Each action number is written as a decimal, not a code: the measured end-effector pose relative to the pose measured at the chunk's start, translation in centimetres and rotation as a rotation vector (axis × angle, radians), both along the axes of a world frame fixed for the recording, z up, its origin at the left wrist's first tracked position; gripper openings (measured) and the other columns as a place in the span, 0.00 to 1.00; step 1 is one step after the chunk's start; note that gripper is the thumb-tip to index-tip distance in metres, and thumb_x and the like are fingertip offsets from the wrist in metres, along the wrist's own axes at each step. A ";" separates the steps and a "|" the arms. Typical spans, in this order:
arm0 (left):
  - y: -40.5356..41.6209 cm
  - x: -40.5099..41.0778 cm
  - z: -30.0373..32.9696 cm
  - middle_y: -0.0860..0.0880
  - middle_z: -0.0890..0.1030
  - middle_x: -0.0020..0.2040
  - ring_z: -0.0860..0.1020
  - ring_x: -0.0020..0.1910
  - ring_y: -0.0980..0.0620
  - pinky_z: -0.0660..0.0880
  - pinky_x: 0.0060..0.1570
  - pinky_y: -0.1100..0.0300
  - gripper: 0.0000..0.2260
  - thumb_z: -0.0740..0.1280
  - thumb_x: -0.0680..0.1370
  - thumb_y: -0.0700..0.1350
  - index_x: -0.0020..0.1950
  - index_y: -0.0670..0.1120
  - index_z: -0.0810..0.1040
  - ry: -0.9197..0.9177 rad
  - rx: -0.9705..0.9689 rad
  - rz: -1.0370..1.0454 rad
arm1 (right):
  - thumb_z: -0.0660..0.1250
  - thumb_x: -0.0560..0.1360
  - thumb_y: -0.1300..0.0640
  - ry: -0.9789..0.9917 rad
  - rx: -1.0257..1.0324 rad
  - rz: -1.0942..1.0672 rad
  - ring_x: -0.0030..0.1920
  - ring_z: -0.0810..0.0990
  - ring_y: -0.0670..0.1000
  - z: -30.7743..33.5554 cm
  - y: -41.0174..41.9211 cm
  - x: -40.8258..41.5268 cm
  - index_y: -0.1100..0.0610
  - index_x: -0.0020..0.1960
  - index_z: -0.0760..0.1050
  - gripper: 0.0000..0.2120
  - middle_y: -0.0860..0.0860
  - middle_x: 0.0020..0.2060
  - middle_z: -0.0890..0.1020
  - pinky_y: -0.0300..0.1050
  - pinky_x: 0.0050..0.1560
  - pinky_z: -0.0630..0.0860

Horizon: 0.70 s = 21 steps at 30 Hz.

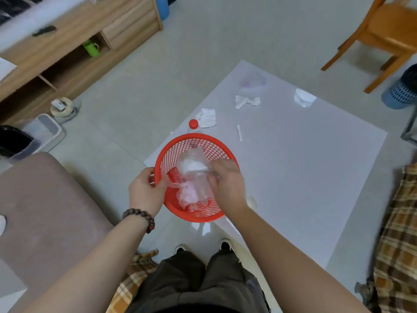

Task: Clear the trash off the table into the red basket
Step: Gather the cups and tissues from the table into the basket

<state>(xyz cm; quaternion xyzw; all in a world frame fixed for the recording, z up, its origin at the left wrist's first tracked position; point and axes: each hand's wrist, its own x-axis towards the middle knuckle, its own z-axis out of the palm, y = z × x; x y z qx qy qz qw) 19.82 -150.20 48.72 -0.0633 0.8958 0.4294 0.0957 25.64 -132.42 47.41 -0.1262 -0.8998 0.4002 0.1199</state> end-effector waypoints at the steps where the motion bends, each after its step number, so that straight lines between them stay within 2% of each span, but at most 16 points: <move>1: -0.4 0.0 0.3 0.47 0.82 0.43 0.82 0.41 0.45 0.80 0.44 0.48 0.06 0.68 0.75 0.40 0.49 0.50 0.78 0.000 0.009 -0.005 | 0.65 0.65 0.66 -0.012 0.040 0.043 0.46 0.77 0.60 -0.2 -0.9 -0.8 0.63 0.44 0.79 0.10 0.58 0.41 0.82 0.47 0.43 0.71; 3: -1.1 0.2 0.7 0.50 0.82 0.42 0.82 0.43 0.47 0.79 0.45 0.51 0.07 0.69 0.75 0.40 0.49 0.51 0.78 0.004 0.011 -0.017 | 0.66 0.65 0.68 -0.037 0.102 0.135 0.47 0.77 0.61 -0.9 -2.5 -2.4 0.63 0.47 0.79 0.11 0.58 0.43 0.82 0.50 0.45 0.73; 4: -1.5 0.3 0.8 0.51 0.82 0.42 0.81 0.43 0.49 0.78 0.44 0.54 0.07 0.69 0.74 0.39 0.49 0.51 0.79 0.006 0.012 -0.021 | 0.66 0.67 0.67 -0.091 0.120 0.210 0.51 0.76 0.61 -1.4 -3.3 -3.1 0.62 0.51 0.79 0.13 0.59 0.48 0.81 0.51 0.49 0.73; 7: -2.6 0.4 1.1 0.52 0.82 0.43 0.80 0.42 0.54 0.75 0.41 0.61 0.10 0.68 0.74 0.37 0.52 0.49 0.80 0.008 -0.001 -0.025 | 0.65 0.73 0.63 -0.318 0.119 0.418 0.64 0.69 0.57 -2.4 -5.4 -4.6 0.58 0.66 0.71 0.22 0.56 0.62 0.74 0.50 0.64 0.65; 9: -3.2 0.3 1.3 0.52 0.82 0.42 0.80 0.41 0.56 0.75 0.40 0.62 0.10 0.67 0.74 0.36 0.51 0.49 0.80 0.007 0.000 -0.011 | 0.67 0.73 0.60 -0.340 0.096 0.442 0.67 0.67 0.55 -2.7 -6.2 -4.9 0.55 0.71 0.66 0.26 0.54 0.67 0.71 0.51 0.67 0.65; 13: -3.9 -0.2 1.0 0.50 0.81 0.41 0.78 0.39 0.53 0.73 0.42 0.60 0.09 0.68 0.73 0.36 0.51 0.45 0.81 0.016 -0.048 0.066 | 0.68 0.73 0.56 -0.244 0.057 0.403 0.70 0.64 0.54 -2.5 -6.1 -4.6 0.53 0.72 0.64 0.29 0.53 0.71 0.67 0.53 0.69 0.64; 16: -4.5 -1.3 0.5 0.48 0.80 0.40 0.77 0.38 0.48 0.69 0.41 0.61 0.09 0.68 0.73 0.36 0.52 0.41 0.81 0.007 -0.128 0.156 | 0.69 0.73 0.52 -0.178 0.016 0.322 0.69 0.65 0.55 -2.8 -4.6 -3.8 0.54 0.70 0.67 0.28 0.54 0.69 0.69 0.49 0.69 0.63; 18: -5.1 -2.0 0.0 0.44 0.82 0.40 0.78 0.39 0.45 0.69 0.41 0.60 0.10 0.68 0.73 0.37 0.54 0.40 0.81 -0.020 -0.165 0.208 | 0.69 0.73 0.51 -0.152 -0.024 0.210 0.67 0.67 0.54 -3.7 -3.0 -2.5 0.54 0.68 0.68 0.25 0.54 0.67 0.70 0.48 0.67 0.65; 21: -5.7 -2.4 -1.0 0.44 0.82 0.40 0.78 0.40 0.44 0.70 0.43 0.58 0.12 0.68 0.73 0.39 0.55 0.41 0.81 -0.050 -0.234 0.260 | 0.66 0.75 0.48 -0.185 0.052 -0.018 0.69 0.65 0.52 -6.6 0.3 0.3 0.50 0.67 0.68 0.21 0.52 0.68 0.68 0.48 0.67 0.67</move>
